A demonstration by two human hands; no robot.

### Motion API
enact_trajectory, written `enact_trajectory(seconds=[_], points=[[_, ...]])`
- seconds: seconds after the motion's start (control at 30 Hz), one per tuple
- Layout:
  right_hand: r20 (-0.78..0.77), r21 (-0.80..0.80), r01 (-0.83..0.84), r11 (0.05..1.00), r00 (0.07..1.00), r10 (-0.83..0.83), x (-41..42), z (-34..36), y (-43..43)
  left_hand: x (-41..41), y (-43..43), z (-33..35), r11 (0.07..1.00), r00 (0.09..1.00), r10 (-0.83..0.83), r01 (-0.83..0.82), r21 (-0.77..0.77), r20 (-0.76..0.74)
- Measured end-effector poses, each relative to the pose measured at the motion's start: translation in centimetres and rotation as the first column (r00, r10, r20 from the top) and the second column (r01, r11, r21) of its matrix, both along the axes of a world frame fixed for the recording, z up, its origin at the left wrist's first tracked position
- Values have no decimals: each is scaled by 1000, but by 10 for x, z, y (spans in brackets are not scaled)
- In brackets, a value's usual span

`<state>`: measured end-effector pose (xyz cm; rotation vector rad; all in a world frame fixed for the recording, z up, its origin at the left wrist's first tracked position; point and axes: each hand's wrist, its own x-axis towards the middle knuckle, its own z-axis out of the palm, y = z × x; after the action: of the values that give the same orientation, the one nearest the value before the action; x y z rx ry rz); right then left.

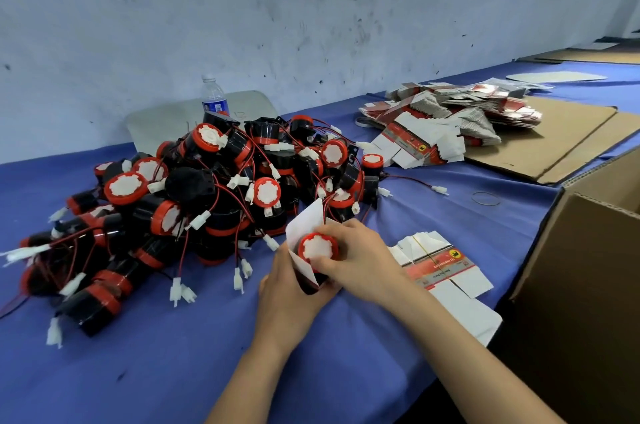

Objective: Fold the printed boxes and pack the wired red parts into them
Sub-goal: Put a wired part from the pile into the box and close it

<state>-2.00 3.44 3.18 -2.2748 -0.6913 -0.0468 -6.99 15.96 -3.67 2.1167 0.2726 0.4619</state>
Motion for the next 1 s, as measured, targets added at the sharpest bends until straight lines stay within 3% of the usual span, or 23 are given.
enact_trajectory(seconds=[0.13,0.2,0.27,0.3,0.37,0.4,0.43,0.5,0.6,0.7,0.9,1.0], points=[[-22,-170,2,985,1000,-6,11,-6,-5,0,0,-2,1000,1000,-13,13,-26,-1],[21,-299,0,954,1000,6,14,-8,-3,0,-1,-2,999,1000,-17,17,-29,10],[79,-328,-13,945,996,41,14,-8,-1,0,-2,-1,999,1000,-23,23,-35,18],[97,-245,-16,969,994,41,14,-7,-2,0,-2,-1,999,1000,-24,25,-40,20],[88,159,66,985,993,-80,14,-1,-8,-1,-1,1,999,999,-28,29,-45,22],[56,352,142,925,983,-172,20,2,-13,-1,-1,2,998,999,-33,34,-46,25],[13,442,198,875,974,-227,28,4,-19,-2,-1,2,998,999,-39,40,-50,29],[-62,330,222,918,975,-213,48,9,-27,-2,-2,4,996,998,-49,51,-71,30],[-201,30,62,998,978,-55,71,7,-30,-3,-3,7,996,998,-53,55,-70,28],[-101,-144,-28,989,995,13,83,3,-33,-4,-4,9,996,996,-69,71,-45,54],[-15,-221,42,974,999,-46,94,9,-38,-4,-6,5,948,971,-194,149,281,141],[-6,-301,54,952,998,-59,95,10,-43,-1,-8,2,947,963,-179,113,299,201]])
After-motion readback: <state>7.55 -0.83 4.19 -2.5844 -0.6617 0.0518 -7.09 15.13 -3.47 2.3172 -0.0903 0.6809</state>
